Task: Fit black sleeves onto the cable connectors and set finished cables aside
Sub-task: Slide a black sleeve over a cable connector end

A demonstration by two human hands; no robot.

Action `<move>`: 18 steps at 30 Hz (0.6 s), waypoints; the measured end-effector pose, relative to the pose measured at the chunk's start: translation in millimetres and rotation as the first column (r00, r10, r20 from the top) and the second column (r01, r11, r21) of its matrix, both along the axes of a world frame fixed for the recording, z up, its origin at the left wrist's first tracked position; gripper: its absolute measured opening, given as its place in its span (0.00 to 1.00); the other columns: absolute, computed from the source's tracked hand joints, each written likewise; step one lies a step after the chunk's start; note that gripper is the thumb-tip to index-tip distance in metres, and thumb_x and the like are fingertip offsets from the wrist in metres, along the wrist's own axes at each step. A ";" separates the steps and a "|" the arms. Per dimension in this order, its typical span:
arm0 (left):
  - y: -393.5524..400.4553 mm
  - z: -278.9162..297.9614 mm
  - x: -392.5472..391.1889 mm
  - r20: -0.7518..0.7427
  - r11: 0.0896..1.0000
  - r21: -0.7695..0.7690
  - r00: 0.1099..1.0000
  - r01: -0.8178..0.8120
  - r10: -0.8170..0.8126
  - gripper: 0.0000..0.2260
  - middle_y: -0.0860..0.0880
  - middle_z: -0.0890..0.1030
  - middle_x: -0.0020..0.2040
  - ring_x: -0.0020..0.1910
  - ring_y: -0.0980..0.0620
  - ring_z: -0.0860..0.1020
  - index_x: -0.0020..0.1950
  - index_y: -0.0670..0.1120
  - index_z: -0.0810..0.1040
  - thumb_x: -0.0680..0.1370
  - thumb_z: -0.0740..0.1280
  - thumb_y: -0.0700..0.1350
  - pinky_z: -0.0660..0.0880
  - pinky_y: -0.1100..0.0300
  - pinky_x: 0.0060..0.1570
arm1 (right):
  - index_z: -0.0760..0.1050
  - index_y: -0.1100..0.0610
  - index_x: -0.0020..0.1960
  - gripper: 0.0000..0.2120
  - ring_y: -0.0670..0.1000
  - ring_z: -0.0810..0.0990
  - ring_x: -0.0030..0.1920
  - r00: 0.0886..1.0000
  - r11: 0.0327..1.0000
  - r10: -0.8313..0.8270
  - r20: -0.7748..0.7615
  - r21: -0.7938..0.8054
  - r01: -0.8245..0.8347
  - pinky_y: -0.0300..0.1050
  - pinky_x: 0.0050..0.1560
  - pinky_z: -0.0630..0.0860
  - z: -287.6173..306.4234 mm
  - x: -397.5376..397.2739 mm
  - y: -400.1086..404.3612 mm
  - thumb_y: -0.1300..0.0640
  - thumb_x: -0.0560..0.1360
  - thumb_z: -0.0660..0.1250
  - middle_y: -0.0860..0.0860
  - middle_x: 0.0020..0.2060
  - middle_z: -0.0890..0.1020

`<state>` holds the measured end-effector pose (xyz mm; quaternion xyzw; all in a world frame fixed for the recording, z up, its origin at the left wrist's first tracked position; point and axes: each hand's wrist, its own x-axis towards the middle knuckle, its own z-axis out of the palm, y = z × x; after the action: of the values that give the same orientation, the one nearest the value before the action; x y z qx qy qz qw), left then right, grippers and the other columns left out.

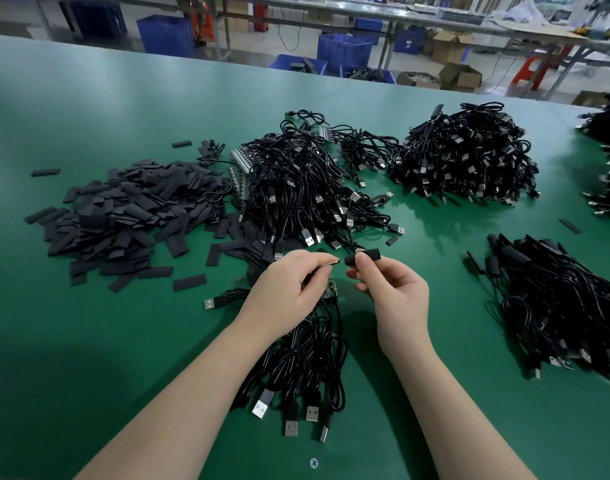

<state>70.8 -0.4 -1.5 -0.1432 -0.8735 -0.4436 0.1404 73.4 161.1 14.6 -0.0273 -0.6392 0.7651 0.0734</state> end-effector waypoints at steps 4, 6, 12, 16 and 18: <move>-1.5 0.4 -0.6 -0.037 1.000 0.000 0.999 -0.022 0.022 0.11 0.60 0.80 0.53 0.56 0.63 0.76 0.62 0.52 0.80 0.80 0.65 0.46 0.72 0.67 0.57 | 0.86 0.48 0.39 0.06 0.47 0.85 0.40 1.000 1.000 0.022 -0.013 -0.014 -0.023 0.35 0.39 0.78 -0.3 2.4 -2.6 0.58 0.72 0.75 0.51 0.36 0.86; -2.0 1.3 0.1 -0.046 1.000 0.009 0.999 -0.026 0.026 0.12 0.62 0.80 0.52 0.55 0.64 0.76 0.62 0.52 0.80 0.80 0.67 0.45 0.71 0.69 0.56 | 0.86 0.47 0.40 0.08 0.47 0.85 0.40 0.999 1.000 0.019 -0.034 0.001 -0.019 0.35 0.40 0.78 -0.2 2.6 -1.9 0.60 0.72 0.75 0.51 0.37 0.86; -2.1 1.9 0.6 -0.007 0.998 0.012 0.999 -0.054 0.054 0.12 0.66 0.79 0.49 0.53 0.67 0.76 0.61 0.55 0.81 0.78 0.69 0.47 0.69 0.75 0.53 | 0.85 0.51 0.43 0.09 0.47 0.86 0.43 0.998 1.000 0.020 -0.062 0.020 -0.019 0.34 0.42 0.78 -0.4 2.7 -2.2 0.64 0.72 0.74 0.51 0.42 0.87; -2.0 1.9 1.4 0.009 0.998 0.034 0.998 -0.056 0.056 0.12 0.63 0.81 0.50 0.52 0.65 0.77 0.61 0.54 0.81 0.78 0.69 0.48 0.71 0.73 0.52 | 0.84 0.54 0.47 0.08 0.43 0.85 0.45 0.994 0.996 0.031 -0.100 0.089 -0.022 0.33 0.45 0.78 -1.0 3.4 -2.2 0.66 0.72 0.74 0.46 0.43 0.87; -1.6 2.8 1.2 0.019 0.998 0.042 0.999 -0.050 0.049 0.11 0.61 0.82 0.49 0.50 0.64 0.78 0.61 0.54 0.81 0.78 0.69 0.48 0.73 0.70 0.51 | 0.83 0.54 0.47 0.09 0.41 0.85 0.45 0.991 0.992 0.037 -0.128 0.121 -0.021 0.32 0.46 0.78 -1.1 3.3 -2.1 0.67 0.72 0.73 0.42 0.44 0.87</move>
<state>72.0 -2.1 1.3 -0.1144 -0.8684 -0.4596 0.1465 76.7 159.0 13.5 0.0365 -0.6781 0.7264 0.1054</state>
